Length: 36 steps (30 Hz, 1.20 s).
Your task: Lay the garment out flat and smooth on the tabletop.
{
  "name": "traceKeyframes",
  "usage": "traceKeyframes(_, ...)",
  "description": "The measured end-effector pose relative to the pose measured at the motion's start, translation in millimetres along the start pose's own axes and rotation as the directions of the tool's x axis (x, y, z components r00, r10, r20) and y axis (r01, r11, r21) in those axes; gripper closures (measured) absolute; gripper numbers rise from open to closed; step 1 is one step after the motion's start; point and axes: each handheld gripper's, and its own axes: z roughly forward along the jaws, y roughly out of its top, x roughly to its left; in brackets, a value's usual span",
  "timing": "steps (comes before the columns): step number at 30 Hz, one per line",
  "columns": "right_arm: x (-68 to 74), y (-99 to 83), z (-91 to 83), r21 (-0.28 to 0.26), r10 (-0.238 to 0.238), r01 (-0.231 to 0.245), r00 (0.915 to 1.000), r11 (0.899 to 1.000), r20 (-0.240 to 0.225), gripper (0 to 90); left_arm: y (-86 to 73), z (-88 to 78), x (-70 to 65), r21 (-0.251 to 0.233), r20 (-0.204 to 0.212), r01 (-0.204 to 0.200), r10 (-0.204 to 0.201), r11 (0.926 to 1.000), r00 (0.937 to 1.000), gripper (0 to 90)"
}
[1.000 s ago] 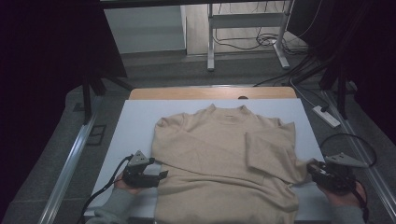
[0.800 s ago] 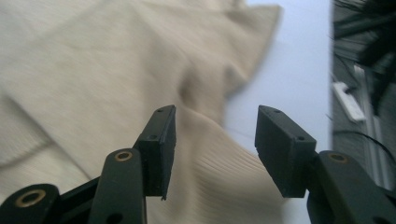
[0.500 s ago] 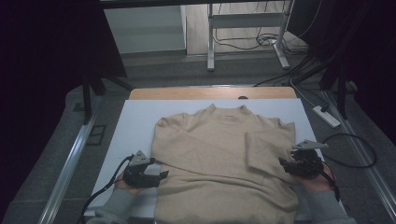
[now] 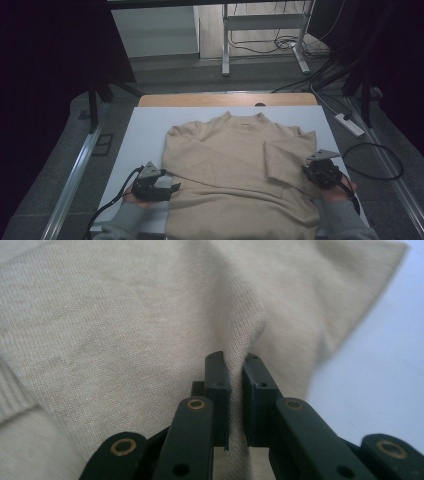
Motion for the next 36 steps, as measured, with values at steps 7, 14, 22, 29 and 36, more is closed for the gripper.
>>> traceKeyframes(7, -12.6, -10.8, -5.8, -0.008, 0.049, -0.049, 0.9988, 0.999, 0.011, 82.6, -0.1, 0.4, 0.1, 0.002, 0.001, 0.0, 0.0, 1.0, 1.0, 21.1)
traceKeyframes(14, -25.1, -24.0, -18.9, -0.011, 0.094, -0.093, 0.9943, 0.996, 0.051, 82.7, 0.1, -0.9, 0.3, -0.003, -0.001, -0.001, 0.001, 1.0, 1.0, 21.0)
traceKeyframes(22, -43.7, -47.5, -37.9, 0.001, 0.174, -0.175, 0.9776, 0.985, 0.119, 82.7, 0.2, -1.5, 0.5, -0.007, -0.002, -0.001, 0.001, 1.0, 1.0, 21.0)
traceKeyframes(29, -65.3, -73.4, -52.4, 0.014, 0.253, -0.26, 0.9502, 0.966, 0.182, 82.6, 0.5, -1.2, 0.9, -0.009, 0.001, 0.0, 0.0, 1.0, 1.0, 20.9)
traceKeyframes(36, -78.8, -83.2, -53.1, 0.083, 0.273, -0.3, 0.9323, 0.95, 0.237, 79.7, 0.7, -0.8, 0.9, -0.006, 0.001, 0.002, -0.002, 1.0, 1.0, 20.9)
